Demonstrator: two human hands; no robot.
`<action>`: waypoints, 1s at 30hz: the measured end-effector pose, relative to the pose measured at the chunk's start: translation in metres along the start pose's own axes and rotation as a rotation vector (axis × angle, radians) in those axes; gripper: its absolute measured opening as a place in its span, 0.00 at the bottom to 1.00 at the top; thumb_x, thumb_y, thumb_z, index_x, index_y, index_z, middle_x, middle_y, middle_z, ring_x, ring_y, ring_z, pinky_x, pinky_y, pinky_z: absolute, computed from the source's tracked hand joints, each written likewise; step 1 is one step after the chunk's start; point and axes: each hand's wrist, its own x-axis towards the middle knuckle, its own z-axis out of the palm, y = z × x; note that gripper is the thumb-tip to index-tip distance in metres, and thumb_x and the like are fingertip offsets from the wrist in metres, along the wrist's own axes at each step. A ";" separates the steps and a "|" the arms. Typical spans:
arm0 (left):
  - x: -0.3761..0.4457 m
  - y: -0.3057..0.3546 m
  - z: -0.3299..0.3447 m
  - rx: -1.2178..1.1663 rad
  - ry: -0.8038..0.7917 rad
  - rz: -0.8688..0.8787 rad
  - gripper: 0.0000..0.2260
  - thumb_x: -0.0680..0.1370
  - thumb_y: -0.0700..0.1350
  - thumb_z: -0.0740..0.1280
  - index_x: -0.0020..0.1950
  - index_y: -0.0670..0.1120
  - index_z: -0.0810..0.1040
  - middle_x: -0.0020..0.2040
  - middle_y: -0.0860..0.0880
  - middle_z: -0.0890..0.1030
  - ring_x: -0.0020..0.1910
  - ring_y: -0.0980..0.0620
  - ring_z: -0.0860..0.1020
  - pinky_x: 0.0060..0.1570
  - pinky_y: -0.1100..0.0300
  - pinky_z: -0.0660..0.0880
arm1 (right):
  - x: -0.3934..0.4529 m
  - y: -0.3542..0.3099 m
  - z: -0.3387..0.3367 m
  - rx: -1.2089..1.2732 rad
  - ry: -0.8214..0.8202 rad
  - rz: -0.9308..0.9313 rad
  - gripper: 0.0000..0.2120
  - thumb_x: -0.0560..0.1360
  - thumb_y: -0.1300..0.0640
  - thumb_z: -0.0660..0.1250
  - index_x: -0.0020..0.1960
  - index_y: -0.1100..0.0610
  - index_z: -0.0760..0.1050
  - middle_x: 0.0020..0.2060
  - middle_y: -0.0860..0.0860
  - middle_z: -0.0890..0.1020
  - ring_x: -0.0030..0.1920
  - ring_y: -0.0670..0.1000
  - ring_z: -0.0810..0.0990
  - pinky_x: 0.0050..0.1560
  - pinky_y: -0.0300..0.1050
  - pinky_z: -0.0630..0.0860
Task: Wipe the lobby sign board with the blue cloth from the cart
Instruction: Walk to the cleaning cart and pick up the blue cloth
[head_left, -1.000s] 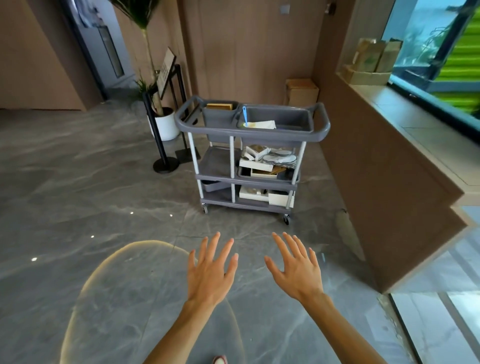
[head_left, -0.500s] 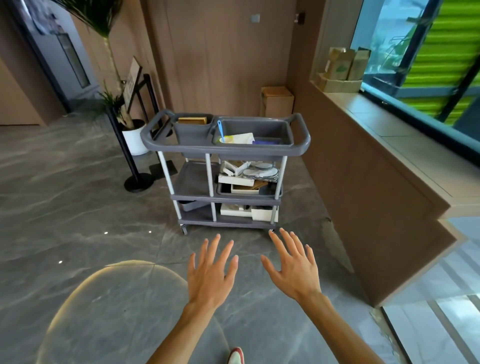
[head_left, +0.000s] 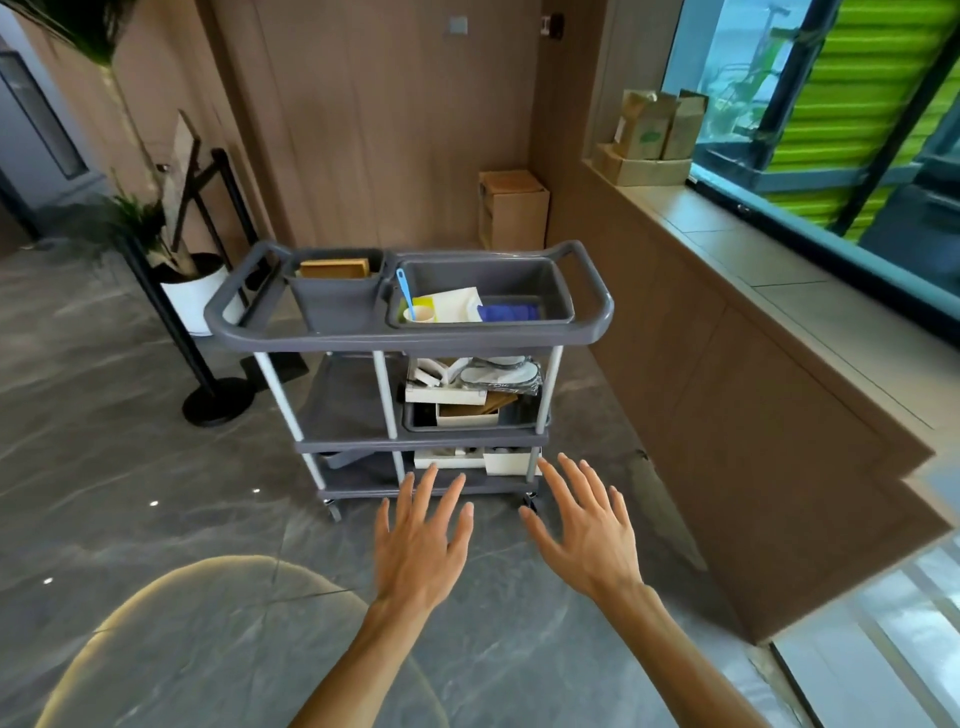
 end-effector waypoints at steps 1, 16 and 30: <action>0.010 -0.002 0.001 0.001 0.000 0.005 0.26 0.81 0.65 0.38 0.79 0.66 0.53 0.82 0.57 0.49 0.81 0.53 0.45 0.78 0.44 0.49 | 0.008 -0.001 0.002 -0.003 0.004 0.007 0.35 0.77 0.26 0.45 0.80 0.38 0.48 0.81 0.42 0.55 0.82 0.48 0.48 0.79 0.59 0.50; 0.168 0.005 0.028 -0.030 0.028 0.040 0.28 0.79 0.68 0.35 0.79 0.67 0.49 0.82 0.58 0.44 0.81 0.52 0.46 0.77 0.42 0.52 | 0.165 0.025 0.024 -0.046 0.009 -0.014 0.34 0.78 0.27 0.43 0.80 0.38 0.46 0.82 0.42 0.48 0.81 0.49 0.41 0.81 0.59 0.45; 0.348 0.059 0.035 0.012 0.038 -0.025 0.31 0.78 0.67 0.33 0.80 0.64 0.53 0.82 0.58 0.48 0.81 0.51 0.46 0.78 0.43 0.50 | 0.361 0.088 0.027 -0.045 -0.015 -0.089 0.32 0.78 0.28 0.44 0.80 0.36 0.48 0.82 0.42 0.48 0.82 0.49 0.42 0.80 0.60 0.48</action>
